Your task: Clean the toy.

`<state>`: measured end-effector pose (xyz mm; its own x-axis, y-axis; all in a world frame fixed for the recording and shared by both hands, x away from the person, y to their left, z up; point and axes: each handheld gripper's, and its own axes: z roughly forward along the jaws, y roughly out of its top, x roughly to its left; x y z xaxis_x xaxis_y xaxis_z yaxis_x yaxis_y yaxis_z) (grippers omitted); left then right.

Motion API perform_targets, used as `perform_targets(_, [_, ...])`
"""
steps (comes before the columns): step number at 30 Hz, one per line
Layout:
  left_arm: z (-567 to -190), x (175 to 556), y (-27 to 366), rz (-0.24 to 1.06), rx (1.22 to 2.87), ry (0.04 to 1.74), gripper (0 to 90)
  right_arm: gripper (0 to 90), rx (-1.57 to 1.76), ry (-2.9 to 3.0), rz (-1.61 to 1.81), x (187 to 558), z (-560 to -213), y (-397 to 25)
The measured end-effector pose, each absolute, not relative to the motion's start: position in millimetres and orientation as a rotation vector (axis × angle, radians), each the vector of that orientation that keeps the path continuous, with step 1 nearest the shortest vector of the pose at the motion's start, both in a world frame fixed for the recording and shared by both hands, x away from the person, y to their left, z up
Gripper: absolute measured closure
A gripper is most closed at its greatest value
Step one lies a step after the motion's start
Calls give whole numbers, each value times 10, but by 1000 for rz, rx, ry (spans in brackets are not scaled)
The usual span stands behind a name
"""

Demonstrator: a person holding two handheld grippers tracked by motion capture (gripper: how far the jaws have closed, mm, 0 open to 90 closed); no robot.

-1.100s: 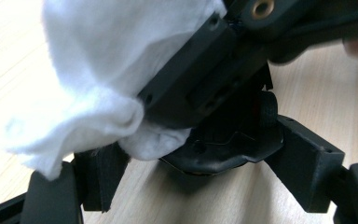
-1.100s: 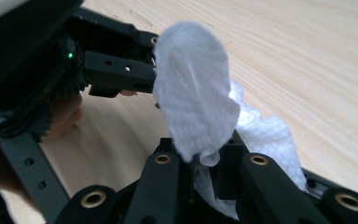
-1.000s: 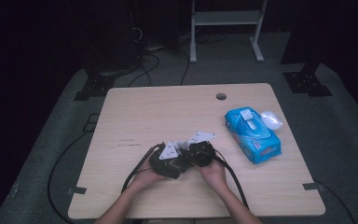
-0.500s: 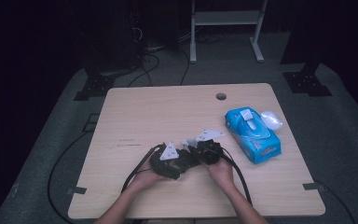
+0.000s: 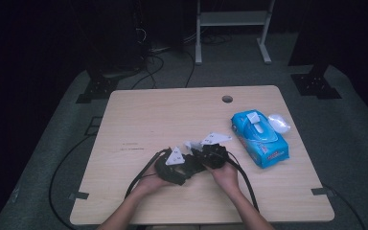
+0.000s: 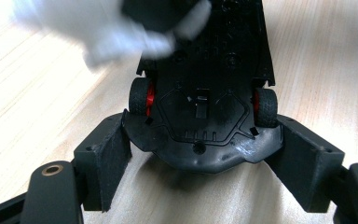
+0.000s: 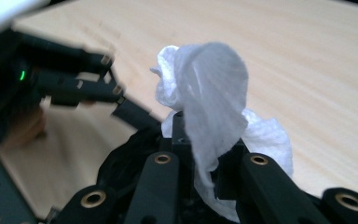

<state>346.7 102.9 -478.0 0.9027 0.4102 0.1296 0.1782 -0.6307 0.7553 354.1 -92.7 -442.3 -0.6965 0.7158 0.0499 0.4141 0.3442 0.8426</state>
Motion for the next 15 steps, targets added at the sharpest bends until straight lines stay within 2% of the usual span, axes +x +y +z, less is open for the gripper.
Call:
perform_targets(9, [-4775,3473,1032,368,2262,415,240,811,1046,2277,1119,3563,-4472,-1072])
perform_targets(15, [-4783,3470,1028,368,2257,420,240,809,951,2341,1174,3488,-4520,-890])
